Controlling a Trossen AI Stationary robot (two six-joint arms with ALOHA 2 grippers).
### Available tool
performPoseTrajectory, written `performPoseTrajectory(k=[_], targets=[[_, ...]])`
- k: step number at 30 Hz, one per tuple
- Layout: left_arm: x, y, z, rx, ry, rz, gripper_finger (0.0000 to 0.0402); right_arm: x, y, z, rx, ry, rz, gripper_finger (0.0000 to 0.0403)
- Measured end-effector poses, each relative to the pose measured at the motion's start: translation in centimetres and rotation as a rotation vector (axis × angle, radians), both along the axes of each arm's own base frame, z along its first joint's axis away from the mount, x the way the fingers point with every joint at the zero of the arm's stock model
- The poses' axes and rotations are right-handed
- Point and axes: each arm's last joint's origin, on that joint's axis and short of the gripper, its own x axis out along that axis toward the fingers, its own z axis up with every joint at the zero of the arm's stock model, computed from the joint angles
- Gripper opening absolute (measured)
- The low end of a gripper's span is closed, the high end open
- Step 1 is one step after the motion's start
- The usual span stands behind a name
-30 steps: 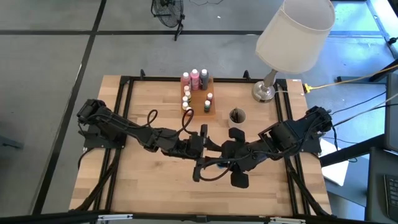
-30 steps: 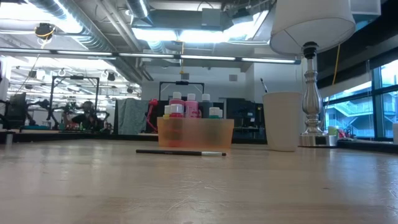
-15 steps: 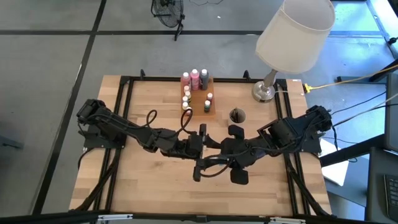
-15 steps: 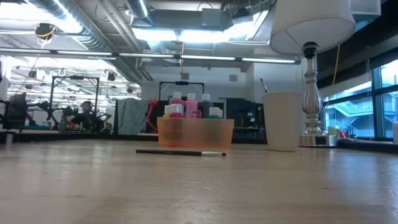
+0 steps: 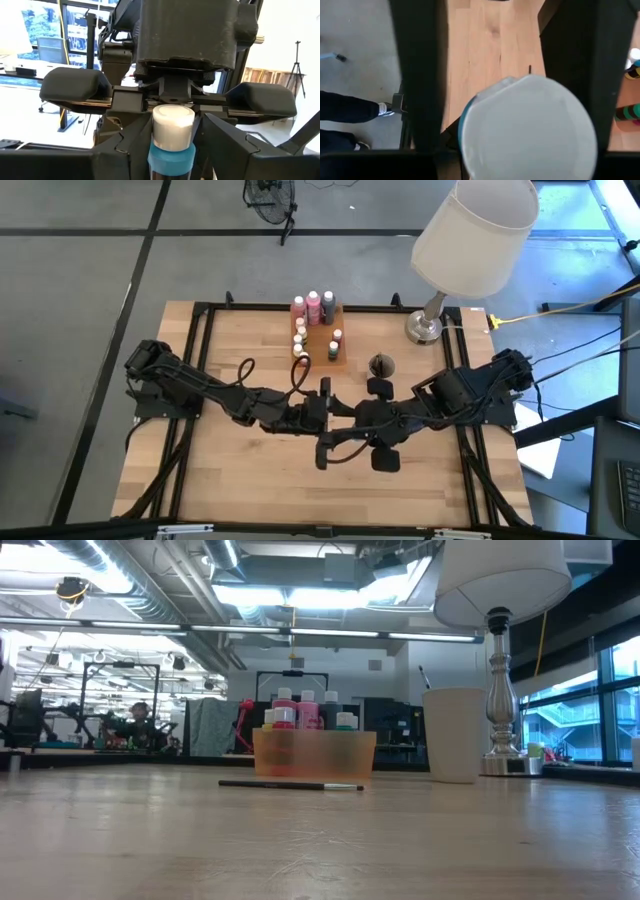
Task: Pick & Place Paint Supplies
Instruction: Put the blue paint bottle into the orange bin
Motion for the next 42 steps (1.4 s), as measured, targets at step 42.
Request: performPoseTrajectory(k=[42], targets=[[-0.15,0.17,0.35,0.046,-0.003,0.007,0.0110,0.75,0.48,0.27,0.048,-0.071,-0.013,0.0181]])
